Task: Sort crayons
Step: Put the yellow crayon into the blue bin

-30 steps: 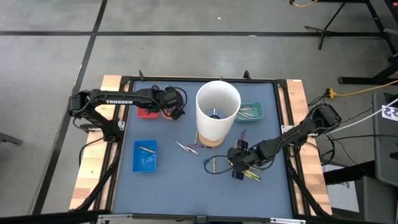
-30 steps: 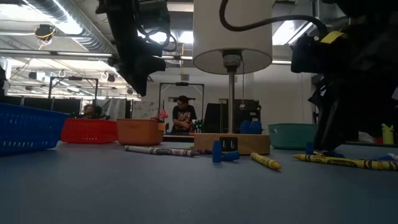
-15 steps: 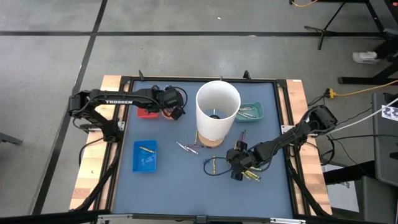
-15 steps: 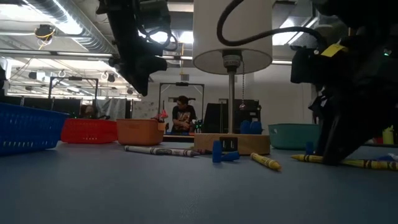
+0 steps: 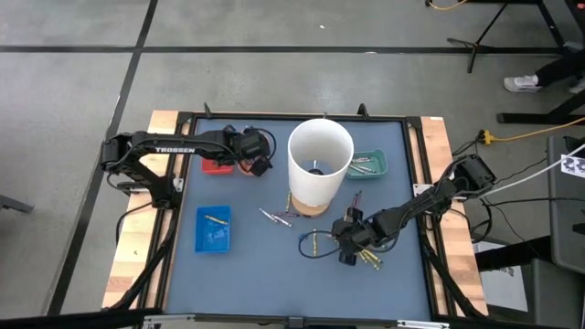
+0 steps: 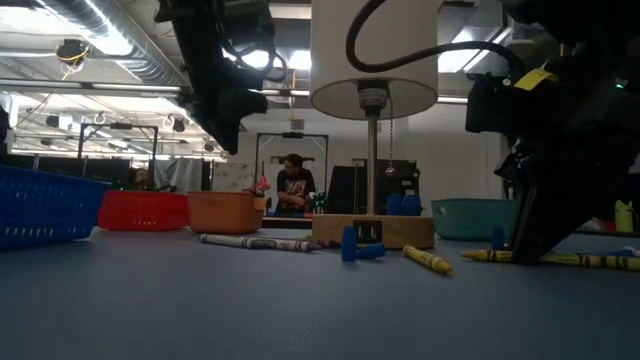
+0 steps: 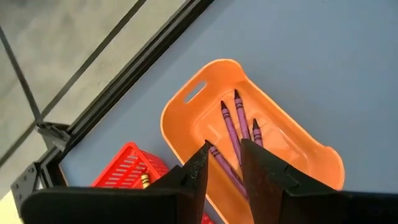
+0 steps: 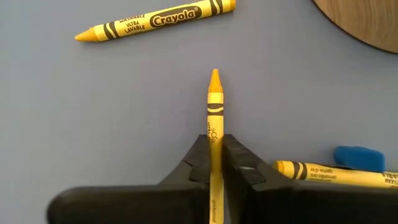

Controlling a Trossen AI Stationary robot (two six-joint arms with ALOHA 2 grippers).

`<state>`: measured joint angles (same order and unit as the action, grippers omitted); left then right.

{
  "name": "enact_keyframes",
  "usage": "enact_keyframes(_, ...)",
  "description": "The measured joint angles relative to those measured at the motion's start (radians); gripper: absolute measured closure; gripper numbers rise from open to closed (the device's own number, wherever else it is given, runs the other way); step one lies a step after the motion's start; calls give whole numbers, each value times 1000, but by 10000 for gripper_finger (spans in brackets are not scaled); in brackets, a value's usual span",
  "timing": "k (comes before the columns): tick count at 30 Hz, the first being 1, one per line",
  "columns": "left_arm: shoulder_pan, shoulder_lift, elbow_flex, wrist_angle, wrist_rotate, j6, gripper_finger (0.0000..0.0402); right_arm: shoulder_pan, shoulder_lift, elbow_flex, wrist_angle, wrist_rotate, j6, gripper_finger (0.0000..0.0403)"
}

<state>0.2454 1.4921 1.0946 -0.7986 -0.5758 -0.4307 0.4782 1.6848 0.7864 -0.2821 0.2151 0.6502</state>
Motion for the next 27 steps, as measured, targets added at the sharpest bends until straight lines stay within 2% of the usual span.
enact_keyframes(8,-76,0,0,-1,96,22,323,-1,2,25,-25,-2,-25,382)
enact_keyframes(15,-212,0,0,-2,183,13,323,-2,6,124,-101,-15,-134,390)
enact_keyframes(27,-451,-1,0,7,194,-155,324,-2,5,222,-160,18,-217,383)
